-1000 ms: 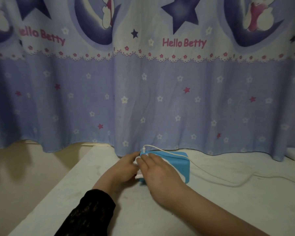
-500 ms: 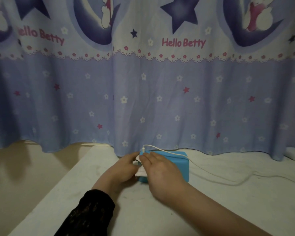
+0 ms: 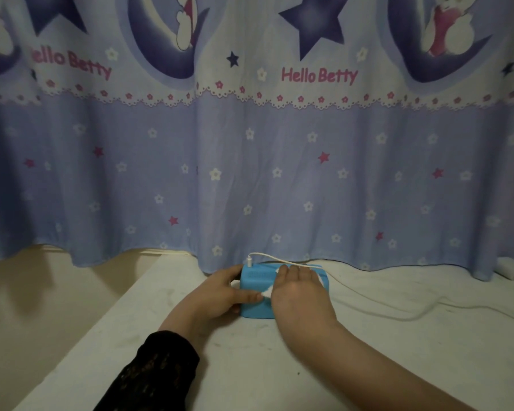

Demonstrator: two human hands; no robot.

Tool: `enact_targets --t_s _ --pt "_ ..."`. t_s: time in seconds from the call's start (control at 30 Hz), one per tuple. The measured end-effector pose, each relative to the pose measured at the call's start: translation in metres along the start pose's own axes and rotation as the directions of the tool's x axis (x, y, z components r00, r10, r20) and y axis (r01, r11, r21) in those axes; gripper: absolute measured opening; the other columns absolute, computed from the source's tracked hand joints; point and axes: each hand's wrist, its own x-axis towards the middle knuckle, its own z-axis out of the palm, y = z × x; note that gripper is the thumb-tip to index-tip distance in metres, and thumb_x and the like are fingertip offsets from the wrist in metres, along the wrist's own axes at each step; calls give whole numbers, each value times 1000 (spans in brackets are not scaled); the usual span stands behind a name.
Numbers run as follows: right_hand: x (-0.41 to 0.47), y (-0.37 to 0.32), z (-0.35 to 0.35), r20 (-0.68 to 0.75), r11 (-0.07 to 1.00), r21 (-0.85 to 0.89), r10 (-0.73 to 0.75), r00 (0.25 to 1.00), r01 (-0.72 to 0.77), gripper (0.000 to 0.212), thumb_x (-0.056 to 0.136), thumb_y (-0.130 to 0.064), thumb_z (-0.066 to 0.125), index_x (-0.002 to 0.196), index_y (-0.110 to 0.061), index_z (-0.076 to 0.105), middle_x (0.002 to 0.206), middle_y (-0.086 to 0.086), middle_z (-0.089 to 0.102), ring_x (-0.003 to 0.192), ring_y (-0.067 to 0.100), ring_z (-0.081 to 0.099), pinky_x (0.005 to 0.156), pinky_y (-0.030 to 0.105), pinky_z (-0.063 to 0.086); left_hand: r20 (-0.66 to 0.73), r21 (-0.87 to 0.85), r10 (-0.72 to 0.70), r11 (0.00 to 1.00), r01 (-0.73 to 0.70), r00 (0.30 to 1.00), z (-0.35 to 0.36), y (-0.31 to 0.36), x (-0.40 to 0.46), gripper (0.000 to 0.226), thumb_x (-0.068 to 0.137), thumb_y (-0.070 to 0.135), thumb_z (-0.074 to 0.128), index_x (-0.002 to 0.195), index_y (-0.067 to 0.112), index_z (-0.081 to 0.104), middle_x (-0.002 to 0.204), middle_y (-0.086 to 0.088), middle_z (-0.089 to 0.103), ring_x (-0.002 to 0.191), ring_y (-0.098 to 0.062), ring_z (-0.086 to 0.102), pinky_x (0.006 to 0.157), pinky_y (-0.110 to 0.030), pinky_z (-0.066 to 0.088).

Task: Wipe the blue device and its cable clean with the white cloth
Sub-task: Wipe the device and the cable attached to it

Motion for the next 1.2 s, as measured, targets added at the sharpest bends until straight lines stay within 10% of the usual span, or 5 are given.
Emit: enact_targets --t_s 0.07,0.23,0.4,0.7,1.2 --pt "0 3 -6 49 999 18 -35 998 35 52 93 -8 35 138 13 17 134 29 40 123 41 39 107 44 27 1 11 4 1000 -4 1000 0 1 -1 41 78 5 70 115 20 59 99 2 66 64 2 63 48 -13 44" --pt "4 9 -9 106 975 63 205 973 -213 66 75 -31 73 112 18 49 108 33 57 97 41 57 86 43 48 4 13 -17 1000 17 1000 0 4 -3 43 79 7 70 118 21 57 101 1 66 68 -1 64 50 -13 47" --pt "6 15 -1 76 997 68 -29 997 23 52 87 -19 55 128 4 35 124 21 48 113 34 46 99 41 35 8 -49 -24 999 25 1000 2 4 -3 41 80 3 68 117 17 57 94 3 68 64 0 67 49 -13 47" --pt "13 44 -1 121 774 600 162 979 -202 32 84 -23 48 113 -12 52 118 10 54 106 27 53 81 31 44 -6 -37 -20 999 20 1000 4 6 -4 41 81 5 67 120 15 56 91 7 65 55 5 63 46 -10 44" --pt "25 71 11 86 619 784 -16 996 -58 72 75 -25 71 136 -28 35 137 0 46 121 20 48 93 25 38 -81 -117 -81 991 72 993 3 7 -4 26 84 16 65 108 8 63 67 -1 60 40 -3 48 38 -12 33"
